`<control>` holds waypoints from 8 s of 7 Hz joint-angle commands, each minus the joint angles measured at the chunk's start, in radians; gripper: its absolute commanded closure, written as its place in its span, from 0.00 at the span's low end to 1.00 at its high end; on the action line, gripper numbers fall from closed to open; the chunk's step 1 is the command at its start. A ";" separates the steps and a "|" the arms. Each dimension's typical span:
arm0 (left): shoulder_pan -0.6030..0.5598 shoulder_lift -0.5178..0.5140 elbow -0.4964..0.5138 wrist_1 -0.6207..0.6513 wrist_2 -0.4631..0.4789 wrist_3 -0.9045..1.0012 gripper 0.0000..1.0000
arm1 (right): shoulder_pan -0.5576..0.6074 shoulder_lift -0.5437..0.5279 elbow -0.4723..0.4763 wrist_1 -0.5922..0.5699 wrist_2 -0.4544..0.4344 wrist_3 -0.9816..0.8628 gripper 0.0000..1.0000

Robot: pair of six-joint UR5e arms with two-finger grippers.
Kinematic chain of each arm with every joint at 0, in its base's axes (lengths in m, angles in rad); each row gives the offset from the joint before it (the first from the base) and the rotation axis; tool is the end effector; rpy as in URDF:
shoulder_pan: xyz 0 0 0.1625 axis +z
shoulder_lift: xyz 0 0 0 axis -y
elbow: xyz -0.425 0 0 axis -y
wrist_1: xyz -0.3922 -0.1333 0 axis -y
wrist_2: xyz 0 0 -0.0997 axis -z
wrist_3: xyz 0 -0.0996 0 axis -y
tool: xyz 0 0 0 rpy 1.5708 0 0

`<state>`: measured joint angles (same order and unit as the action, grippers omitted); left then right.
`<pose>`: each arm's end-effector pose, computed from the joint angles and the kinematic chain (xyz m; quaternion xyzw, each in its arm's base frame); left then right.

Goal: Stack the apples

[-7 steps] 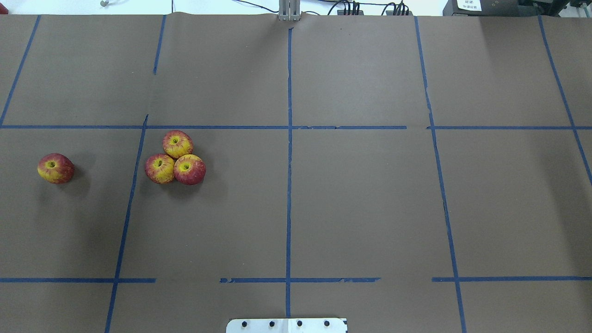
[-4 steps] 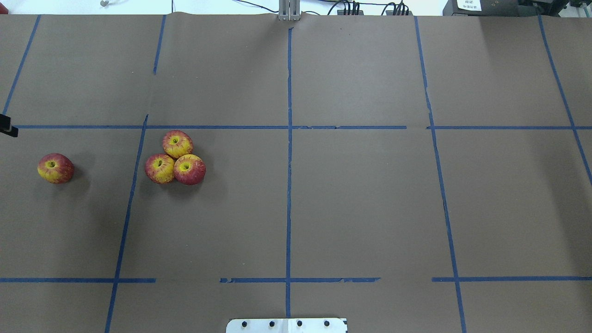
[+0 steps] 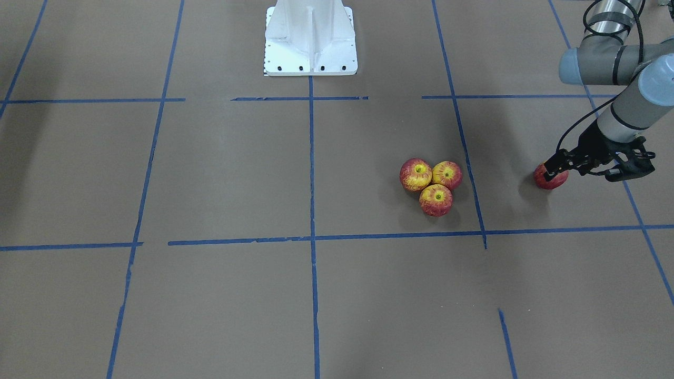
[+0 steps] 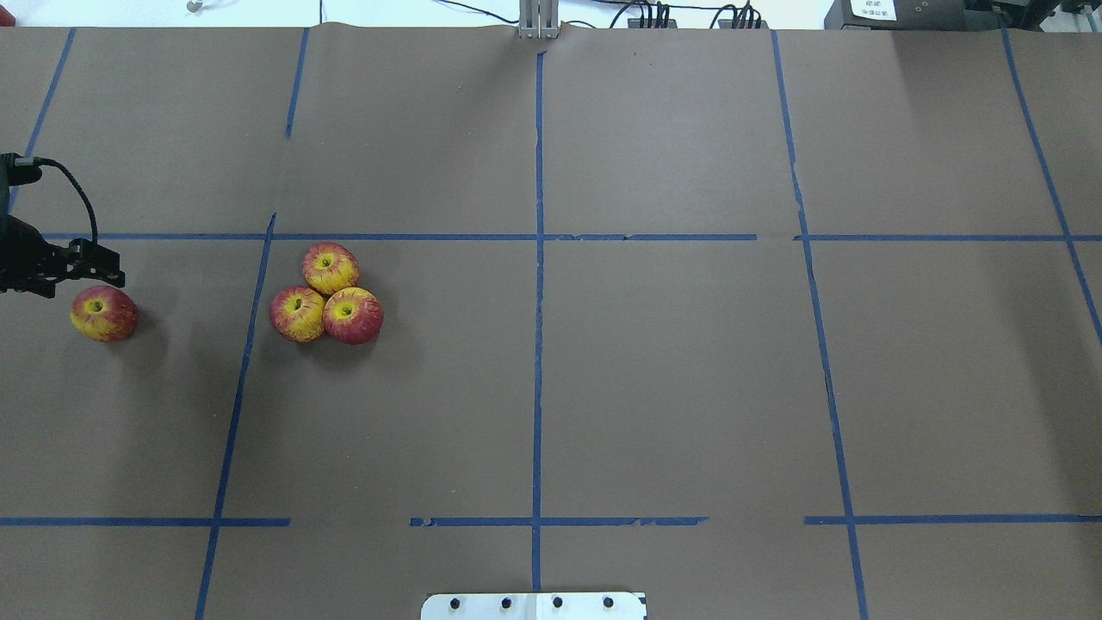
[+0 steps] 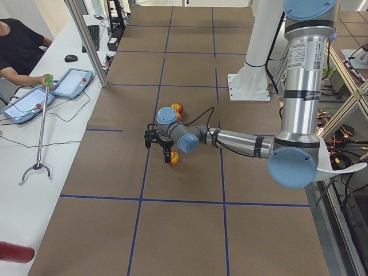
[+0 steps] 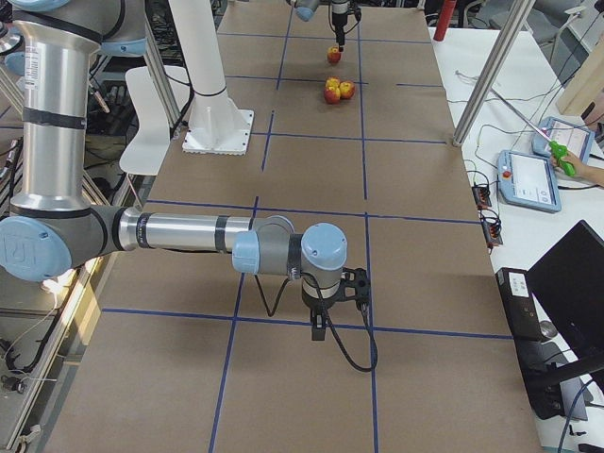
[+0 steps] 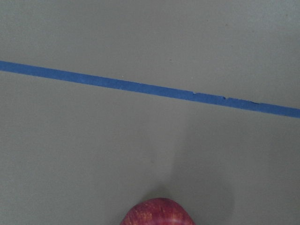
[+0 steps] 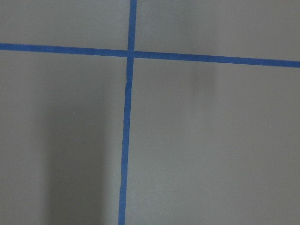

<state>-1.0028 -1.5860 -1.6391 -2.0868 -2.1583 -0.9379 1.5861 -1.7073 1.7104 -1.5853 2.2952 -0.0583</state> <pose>0.2173 -0.4857 0.5669 0.0171 0.3951 -0.0841 0.9146 0.0739 -0.4321 0.6581 0.0077 -0.3543 -0.0181 0.9349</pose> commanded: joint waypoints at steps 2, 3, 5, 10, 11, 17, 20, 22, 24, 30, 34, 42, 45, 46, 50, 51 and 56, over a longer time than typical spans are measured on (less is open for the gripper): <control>0.030 -0.002 0.037 -0.006 0.008 -0.001 0.00 | 0.000 0.000 0.002 0.001 0.001 0.000 0.00; 0.042 -0.003 0.039 -0.004 0.008 -0.001 0.00 | 0.000 0.000 0.000 0.001 0.000 0.000 0.00; 0.065 -0.006 0.062 -0.006 0.006 -0.002 0.00 | 0.000 0.000 0.000 -0.001 0.000 0.000 0.00; 0.067 -0.049 -0.130 0.065 -0.020 -0.132 1.00 | 0.000 0.000 0.000 0.001 0.001 0.000 0.00; 0.067 -0.116 -0.131 0.073 -0.018 -0.213 1.00 | 0.000 0.000 0.000 0.001 0.000 0.000 0.00; 0.243 -0.373 -0.113 0.290 0.129 -0.377 1.00 | 0.000 0.000 0.000 0.001 0.001 0.000 0.00; 0.260 -0.371 -0.117 0.290 0.127 -0.378 1.00 | 0.000 0.000 0.002 0.001 0.000 0.000 0.00; 0.263 -0.371 -0.114 0.292 0.126 -0.378 1.00 | 0.000 0.000 0.000 -0.001 0.001 0.000 0.00; 0.265 -0.370 -0.114 0.290 0.123 -0.378 1.00 | 0.000 0.000 0.002 -0.001 0.000 0.000 0.00; 0.265 -0.370 -0.111 0.290 0.121 -0.378 0.00 | 0.000 0.000 0.002 0.001 0.000 0.000 0.00; 0.242 -0.358 -0.264 0.423 0.126 -0.365 0.00 | 0.000 0.000 0.000 0.001 0.000 0.000 0.00; -0.361 0.010 -0.247 0.458 -0.138 0.704 0.00 | 0.000 0.000 0.000 0.001 0.000 0.000 0.00; -0.633 0.052 -0.006 0.490 -0.143 1.125 0.00 | 0.000 0.000 0.000 0.001 0.000 0.000 0.00; -0.645 0.041 0.011 0.525 -0.141 1.131 0.00 | 0.000 0.000 0.000 0.001 0.000 0.000 0.00; -0.643 0.044 -0.001 0.585 -0.211 1.041 0.00 | 0.000 0.000 0.000 -0.001 0.000 0.000 0.00; -0.643 0.053 -0.005 0.579 -0.212 1.050 0.00 | 0.000 0.000 0.000 0.001 0.001 0.000 0.00; -0.634 0.063 -0.008 0.580 -0.216 1.048 0.00 | 0.000 0.000 0.000 -0.001 0.001 0.000 0.00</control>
<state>-1.6377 -1.5254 -1.6468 -1.5058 -2.3727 0.1105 1.5861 -1.7073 1.7104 -1.5849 2.2962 -0.0583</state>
